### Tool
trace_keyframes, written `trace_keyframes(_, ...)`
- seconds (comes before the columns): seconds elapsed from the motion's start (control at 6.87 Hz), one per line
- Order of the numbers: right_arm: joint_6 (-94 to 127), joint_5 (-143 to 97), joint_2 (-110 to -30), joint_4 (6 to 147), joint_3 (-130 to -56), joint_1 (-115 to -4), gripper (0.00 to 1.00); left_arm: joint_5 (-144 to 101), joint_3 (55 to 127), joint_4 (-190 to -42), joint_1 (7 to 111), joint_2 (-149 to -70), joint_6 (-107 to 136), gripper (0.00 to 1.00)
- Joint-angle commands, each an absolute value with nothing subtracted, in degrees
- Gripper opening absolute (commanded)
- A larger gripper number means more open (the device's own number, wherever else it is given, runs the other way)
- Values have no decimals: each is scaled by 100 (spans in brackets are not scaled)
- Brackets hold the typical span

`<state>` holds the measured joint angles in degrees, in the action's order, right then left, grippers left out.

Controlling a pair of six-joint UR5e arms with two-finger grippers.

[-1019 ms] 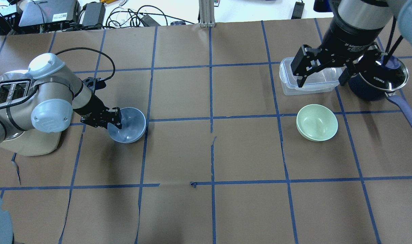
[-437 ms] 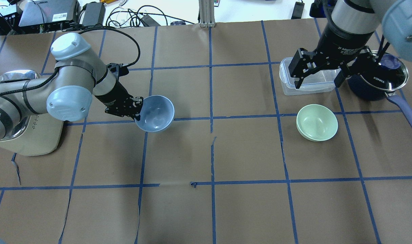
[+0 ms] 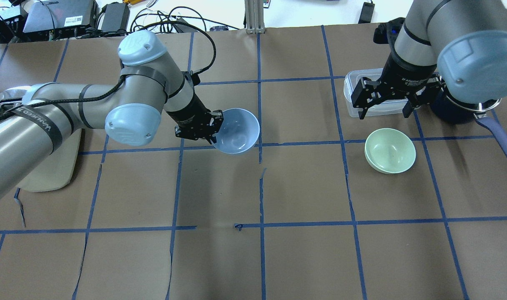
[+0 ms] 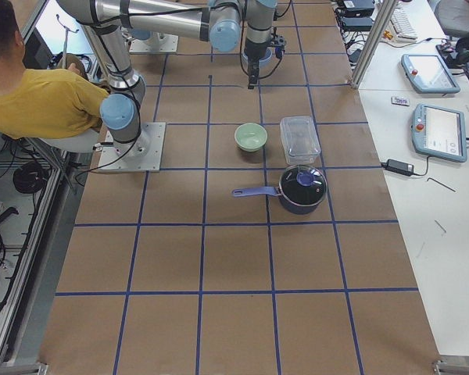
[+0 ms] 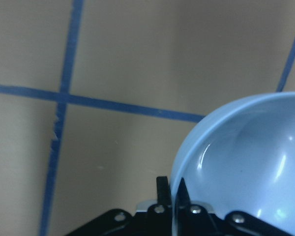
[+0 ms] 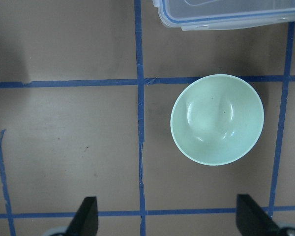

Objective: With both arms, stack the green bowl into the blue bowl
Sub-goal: 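Slide the pale blue bowl toward the table center with the left gripper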

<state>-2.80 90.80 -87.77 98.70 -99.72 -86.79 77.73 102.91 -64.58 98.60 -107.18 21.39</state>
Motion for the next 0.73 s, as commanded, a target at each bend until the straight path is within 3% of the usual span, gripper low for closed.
trace_keyframes(0.0, -823, 9088, -8623, 11137, -10815, -8456, 100, 7769, 10283, -6163, 10395, -11047, 2557, 0)
trace_keyframes(0.29, -1113, 9114, -8360, 12753, -11703, -8420, 100, 7770, 10519, -5805, 10459, -11144, 2514, 0)
trace_keyframes(0.58, -1537, 9114, -8140, 13166, -11935, -8280, 100, 7831, 10162, -5344, 10441, -11328, 2496, 0)
